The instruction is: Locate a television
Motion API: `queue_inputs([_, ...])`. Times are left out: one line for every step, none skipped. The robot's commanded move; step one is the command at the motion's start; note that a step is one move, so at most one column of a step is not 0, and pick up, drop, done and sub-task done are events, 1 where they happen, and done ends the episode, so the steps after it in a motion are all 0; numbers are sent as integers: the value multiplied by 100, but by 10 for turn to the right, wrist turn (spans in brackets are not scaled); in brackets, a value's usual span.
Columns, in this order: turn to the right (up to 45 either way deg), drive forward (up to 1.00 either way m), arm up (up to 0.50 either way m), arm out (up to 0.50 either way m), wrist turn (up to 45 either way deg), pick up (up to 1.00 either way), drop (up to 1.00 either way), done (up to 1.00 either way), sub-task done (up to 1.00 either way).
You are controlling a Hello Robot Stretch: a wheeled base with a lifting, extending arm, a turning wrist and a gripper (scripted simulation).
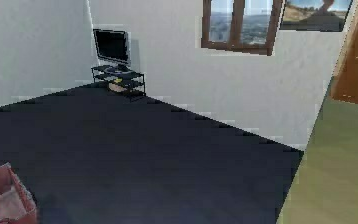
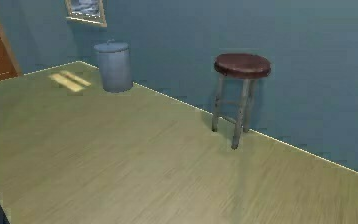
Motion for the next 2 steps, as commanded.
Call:
queue_inputs([0,35,0,0,0,0,0,0,0])
queue_inputs([-120,0,0,0,0,0,0,0,0])
